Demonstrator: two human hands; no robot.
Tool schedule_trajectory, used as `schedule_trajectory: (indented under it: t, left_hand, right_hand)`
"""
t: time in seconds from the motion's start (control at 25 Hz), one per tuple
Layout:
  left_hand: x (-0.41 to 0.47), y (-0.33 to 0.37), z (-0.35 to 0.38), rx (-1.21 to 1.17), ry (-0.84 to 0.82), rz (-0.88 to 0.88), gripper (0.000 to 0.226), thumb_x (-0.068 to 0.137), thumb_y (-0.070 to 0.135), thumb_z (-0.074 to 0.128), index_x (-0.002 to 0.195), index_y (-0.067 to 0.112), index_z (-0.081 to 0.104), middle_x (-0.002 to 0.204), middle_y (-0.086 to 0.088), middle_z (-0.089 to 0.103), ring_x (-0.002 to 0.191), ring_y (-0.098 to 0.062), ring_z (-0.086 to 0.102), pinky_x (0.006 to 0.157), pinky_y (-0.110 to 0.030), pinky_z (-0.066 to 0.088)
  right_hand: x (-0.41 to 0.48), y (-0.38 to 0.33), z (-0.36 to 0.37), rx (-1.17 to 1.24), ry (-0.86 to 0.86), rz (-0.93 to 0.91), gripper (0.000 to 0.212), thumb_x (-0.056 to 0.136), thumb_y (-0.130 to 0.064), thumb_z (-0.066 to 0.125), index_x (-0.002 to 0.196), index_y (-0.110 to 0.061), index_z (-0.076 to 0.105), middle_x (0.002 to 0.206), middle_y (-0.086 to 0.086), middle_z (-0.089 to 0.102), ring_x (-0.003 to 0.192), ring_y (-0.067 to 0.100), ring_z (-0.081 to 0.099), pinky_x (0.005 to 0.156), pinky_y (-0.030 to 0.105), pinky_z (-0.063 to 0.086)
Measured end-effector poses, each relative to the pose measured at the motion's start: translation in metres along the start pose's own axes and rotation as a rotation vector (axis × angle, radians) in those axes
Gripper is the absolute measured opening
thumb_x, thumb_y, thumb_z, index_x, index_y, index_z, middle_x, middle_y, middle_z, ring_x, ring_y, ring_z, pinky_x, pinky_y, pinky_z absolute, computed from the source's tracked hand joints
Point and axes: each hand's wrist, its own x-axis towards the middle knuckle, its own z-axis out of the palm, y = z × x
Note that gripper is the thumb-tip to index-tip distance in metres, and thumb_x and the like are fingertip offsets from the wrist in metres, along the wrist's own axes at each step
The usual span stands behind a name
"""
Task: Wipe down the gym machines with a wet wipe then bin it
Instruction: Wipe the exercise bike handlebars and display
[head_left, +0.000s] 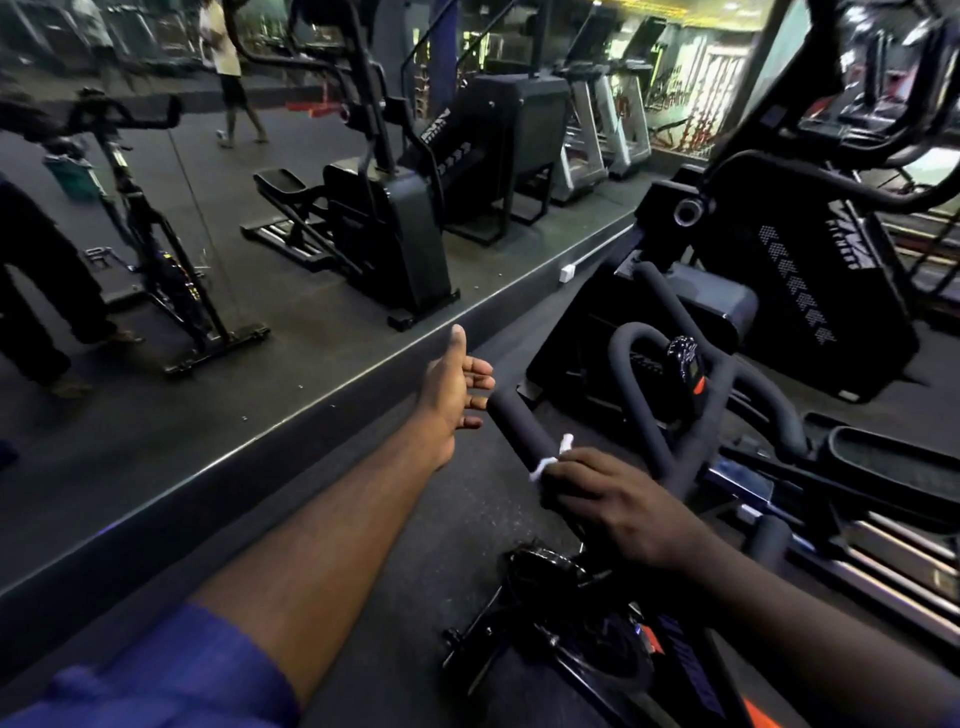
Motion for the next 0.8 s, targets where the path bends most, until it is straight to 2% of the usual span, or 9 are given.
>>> schedule_trajectory:
  t: [0.08,0.16,0.24,0.36,0.48,0.56,0.6,0.72,0.8]
  left_hand:
    - [0.003,-0.005,0.004,-0.011,-0.001,-0.022,0.075,0.103,0.071,0.033,0.099,0.007,0.071,0.091,-0.008,0.072,0.07,-0.019,0.06,0.059,-0.03,0.047]
    - [0.005,-0.002,0.01,-0.038,0.003,-0.038,0.074,0.104,0.069,0.034,0.093,0.005,0.07,0.087,-0.012,0.07,0.071,-0.022,0.062,0.059,-0.029,0.048]
    - [0.007,0.003,0.014,0.022,0.014,-0.032,0.071,0.103,0.069,0.035,0.092,0.008,0.07,0.087,-0.011,0.071,0.072,-0.02,0.061,0.057,-0.026,0.046]
    - [0.008,0.007,0.024,0.141,-0.003,-0.008,0.063,0.103,0.068,0.04,0.088,0.015,0.07,0.088,-0.007,0.072,0.075,-0.016,0.061,0.066,-0.031,0.045]
    - [0.008,0.009,0.037,0.252,-0.019,-0.006,0.06,0.103,0.065,0.045,0.086,0.014,0.07,0.086,-0.009,0.07,0.078,-0.018,0.06,0.075,-0.034,0.044]
    - [0.01,0.01,0.039,0.327,-0.023,0.001,0.057,0.103,0.064,0.045,0.085,0.015,0.069,0.088,-0.007,0.069,0.08,-0.021,0.06,0.076,-0.035,0.045]
    - [0.011,0.01,0.038,0.385,-0.025,0.011,0.055,0.103,0.064,0.045,0.085,0.017,0.067,0.091,-0.006,0.068,0.082,-0.021,0.059,0.074,-0.035,0.045]
    - [0.014,0.008,0.033,0.544,-0.055,0.03,0.046,0.106,0.06,0.043,0.092,0.021,0.064,0.101,-0.006,0.065,0.086,-0.023,0.056,0.066,-0.033,0.043]
    - [0.015,0.007,0.034,0.591,-0.08,0.032,0.04,0.107,0.055,0.043,0.092,0.023,0.063,0.104,-0.006,0.066,0.083,-0.021,0.055,0.06,-0.029,0.04]
  right_hand:
    - [0.028,0.004,0.005,-0.089,0.032,0.08,0.035,0.107,-0.021,0.04,0.127,-0.01,0.066,0.132,0.014,0.06,0.109,0.033,0.058,0.086,0.046,0.052]
    - [0.07,-0.001,0.009,-0.119,0.131,0.192,0.037,0.096,-0.013,0.051,0.129,-0.011,0.068,0.131,0.011,0.061,0.115,0.033,0.057,0.088,0.045,0.05]
    - [0.065,0.0,0.012,-0.175,0.09,0.119,0.036,0.093,-0.013,0.051,0.125,-0.01,0.069,0.131,0.01,0.062,0.121,0.031,0.053,0.091,0.044,0.048]
    - [-0.006,0.012,0.011,-0.118,0.04,-0.002,0.033,0.099,-0.018,0.052,0.126,-0.008,0.068,0.129,0.011,0.061,0.117,0.03,0.055,0.093,0.04,0.049]
    - [-0.011,0.015,0.016,0.127,0.274,0.298,0.033,0.088,-0.01,0.056,0.115,-0.007,0.074,0.122,0.008,0.063,0.109,0.025,0.063,0.096,0.028,0.048]
    - [0.028,0.013,0.025,0.327,0.514,0.625,0.027,0.086,-0.004,0.061,0.105,-0.01,0.08,0.126,0.001,0.068,0.115,0.009,0.065,0.099,0.018,0.047]
    - [0.042,0.006,0.029,0.434,0.569,0.723,0.027,0.086,-0.004,0.064,0.104,-0.014,0.082,0.125,-0.006,0.072,0.114,-0.002,0.065,0.099,0.017,0.049]
    - [0.02,-0.002,0.036,0.488,0.519,0.799,0.03,0.089,-0.007,0.068,0.109,-0.024,0.082,0.108,-0.026,0.073,0.104,-0.015,0.066,0.094,0.015,0.052]
    - [-0.013,0.006,0.026,0.456,0.338,0.794,0.036,0.086,0.003,0.069,0.107,-0.023,0.082,0.098,-0.024,0.076,0.092,-0.012,0.068,0.086,0.021,0.055]
